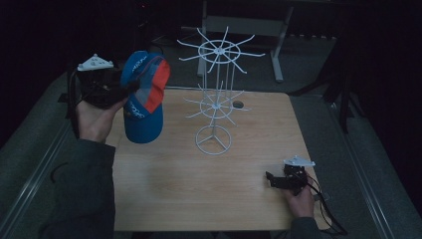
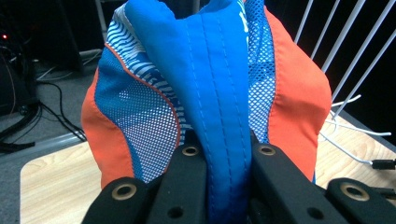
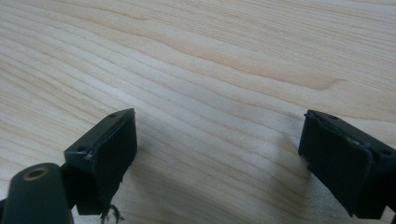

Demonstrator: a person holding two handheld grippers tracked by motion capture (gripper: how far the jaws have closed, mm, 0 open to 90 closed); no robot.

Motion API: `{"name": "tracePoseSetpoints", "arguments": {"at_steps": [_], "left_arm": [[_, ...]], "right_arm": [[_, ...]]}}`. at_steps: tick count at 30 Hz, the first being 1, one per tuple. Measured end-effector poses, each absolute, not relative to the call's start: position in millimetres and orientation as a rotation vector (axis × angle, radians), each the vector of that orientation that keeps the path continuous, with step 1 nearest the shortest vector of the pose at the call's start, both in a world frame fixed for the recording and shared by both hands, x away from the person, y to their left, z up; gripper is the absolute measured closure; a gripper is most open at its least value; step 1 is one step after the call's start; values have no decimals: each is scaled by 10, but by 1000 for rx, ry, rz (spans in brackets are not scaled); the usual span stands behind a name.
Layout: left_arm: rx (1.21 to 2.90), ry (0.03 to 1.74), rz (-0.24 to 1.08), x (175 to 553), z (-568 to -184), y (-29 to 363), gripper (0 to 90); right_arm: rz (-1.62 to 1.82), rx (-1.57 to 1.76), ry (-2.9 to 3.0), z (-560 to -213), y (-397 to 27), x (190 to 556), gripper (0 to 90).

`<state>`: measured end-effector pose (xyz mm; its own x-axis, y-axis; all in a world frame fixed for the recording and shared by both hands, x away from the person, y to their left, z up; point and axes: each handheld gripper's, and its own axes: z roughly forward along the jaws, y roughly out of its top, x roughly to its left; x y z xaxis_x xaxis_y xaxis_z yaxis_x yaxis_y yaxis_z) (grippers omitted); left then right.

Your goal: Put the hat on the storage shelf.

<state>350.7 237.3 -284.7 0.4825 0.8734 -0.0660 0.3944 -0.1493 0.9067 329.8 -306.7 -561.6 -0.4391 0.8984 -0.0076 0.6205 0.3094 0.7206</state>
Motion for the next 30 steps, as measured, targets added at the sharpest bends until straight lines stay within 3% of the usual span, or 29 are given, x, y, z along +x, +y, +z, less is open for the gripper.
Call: {"name": "tracePoseSetpoints", "arguments": {"at_steps": [30], "left_arm": [[1681,1045,620,3497,-2706,2389,890]], "right_arm": [[918,1351,2172,-5617,-3067,3298,114]]}}
